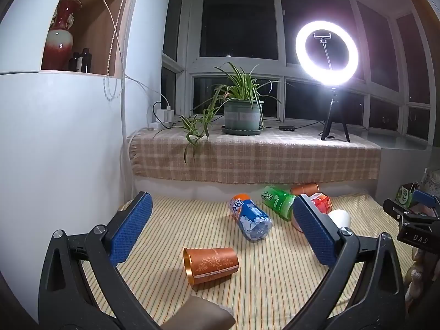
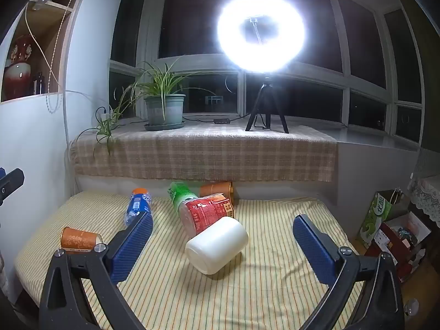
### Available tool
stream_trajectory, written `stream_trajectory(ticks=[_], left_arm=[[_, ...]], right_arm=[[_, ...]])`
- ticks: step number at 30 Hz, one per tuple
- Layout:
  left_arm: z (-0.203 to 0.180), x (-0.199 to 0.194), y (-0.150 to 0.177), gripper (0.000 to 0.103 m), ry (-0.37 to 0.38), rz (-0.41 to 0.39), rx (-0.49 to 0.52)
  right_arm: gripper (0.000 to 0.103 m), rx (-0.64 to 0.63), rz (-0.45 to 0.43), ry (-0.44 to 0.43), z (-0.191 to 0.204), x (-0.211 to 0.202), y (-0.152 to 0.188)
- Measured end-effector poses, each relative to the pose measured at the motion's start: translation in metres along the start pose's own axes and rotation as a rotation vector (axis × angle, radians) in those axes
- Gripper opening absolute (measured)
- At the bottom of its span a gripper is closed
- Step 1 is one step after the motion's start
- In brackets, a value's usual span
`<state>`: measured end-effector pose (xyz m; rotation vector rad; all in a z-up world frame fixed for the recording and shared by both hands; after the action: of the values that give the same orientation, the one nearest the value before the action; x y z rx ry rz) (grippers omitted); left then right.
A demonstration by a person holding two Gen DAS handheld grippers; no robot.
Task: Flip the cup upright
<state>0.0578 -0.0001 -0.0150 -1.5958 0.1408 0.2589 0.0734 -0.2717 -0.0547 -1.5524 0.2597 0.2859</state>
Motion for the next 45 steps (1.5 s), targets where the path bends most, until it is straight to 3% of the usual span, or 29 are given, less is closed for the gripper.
stream_trajectory(ticks=[45], left_arm=[[0.003, 0.009, 0.012, 0.103, -0.009, 0.015, 0.005]], right_arm=[[0.103, -0.017, -0.001, -0.003, 0.007, 0.007, -0.006]])
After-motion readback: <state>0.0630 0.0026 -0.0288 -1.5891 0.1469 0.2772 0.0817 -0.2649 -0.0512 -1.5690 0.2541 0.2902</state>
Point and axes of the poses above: each gripper's, at about its wrist camera, not at the fingertips, and x roughly the way its jaws point, z to its left, y to its underside, the point moved 6 cm from there along x, roughly the way its jaws point, and after that the axes turned 4 degrees about -y, right-handed, at the moved point
